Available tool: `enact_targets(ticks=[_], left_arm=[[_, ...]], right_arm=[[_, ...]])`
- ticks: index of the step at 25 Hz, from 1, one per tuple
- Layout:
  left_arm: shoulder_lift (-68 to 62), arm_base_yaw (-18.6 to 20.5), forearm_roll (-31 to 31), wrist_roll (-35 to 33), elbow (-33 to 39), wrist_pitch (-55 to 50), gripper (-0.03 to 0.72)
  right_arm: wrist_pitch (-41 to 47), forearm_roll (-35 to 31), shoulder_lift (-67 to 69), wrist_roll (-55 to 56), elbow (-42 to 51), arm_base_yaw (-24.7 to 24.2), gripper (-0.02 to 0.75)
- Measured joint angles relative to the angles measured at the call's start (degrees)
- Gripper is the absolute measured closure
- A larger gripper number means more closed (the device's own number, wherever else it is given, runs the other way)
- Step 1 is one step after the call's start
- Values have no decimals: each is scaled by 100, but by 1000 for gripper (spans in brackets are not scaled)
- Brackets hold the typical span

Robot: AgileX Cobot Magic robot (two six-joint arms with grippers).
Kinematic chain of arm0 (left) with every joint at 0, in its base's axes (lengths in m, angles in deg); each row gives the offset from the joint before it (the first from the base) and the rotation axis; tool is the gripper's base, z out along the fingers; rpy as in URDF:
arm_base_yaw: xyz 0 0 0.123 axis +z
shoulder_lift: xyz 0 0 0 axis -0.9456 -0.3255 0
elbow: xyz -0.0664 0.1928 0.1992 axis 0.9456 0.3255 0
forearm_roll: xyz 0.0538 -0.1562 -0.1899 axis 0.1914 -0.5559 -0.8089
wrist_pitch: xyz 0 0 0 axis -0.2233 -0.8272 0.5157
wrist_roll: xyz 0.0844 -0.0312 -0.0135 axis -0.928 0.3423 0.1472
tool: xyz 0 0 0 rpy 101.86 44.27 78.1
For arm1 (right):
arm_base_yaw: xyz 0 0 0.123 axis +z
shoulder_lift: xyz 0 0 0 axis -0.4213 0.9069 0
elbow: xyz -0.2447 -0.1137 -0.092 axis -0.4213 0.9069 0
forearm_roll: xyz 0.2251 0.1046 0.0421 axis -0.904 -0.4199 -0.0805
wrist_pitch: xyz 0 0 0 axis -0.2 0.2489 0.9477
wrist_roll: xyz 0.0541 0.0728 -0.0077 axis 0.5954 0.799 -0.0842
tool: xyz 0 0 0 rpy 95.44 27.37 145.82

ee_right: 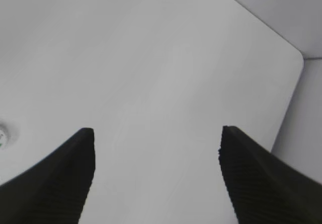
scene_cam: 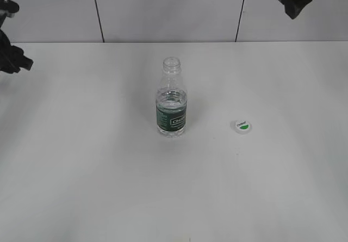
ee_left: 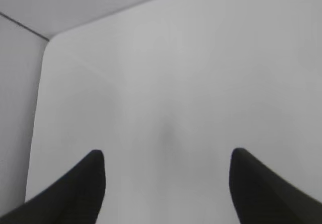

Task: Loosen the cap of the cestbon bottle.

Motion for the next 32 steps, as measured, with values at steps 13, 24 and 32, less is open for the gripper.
enact_targets(ticks=[13,24,32], left_arm=[[490,45,-3847,-3850,0,-2210,221],[1557,550,-5429,-4863,0,-3370,221],[2296,706,-6116,-5038,0,-4050,220]], right_arm=[[260,-751,-11,194,-12,-671,149],[276,-1812,-288,194,68,-1753,149],[276,-1860,-1313,188,701,-1786,149]])
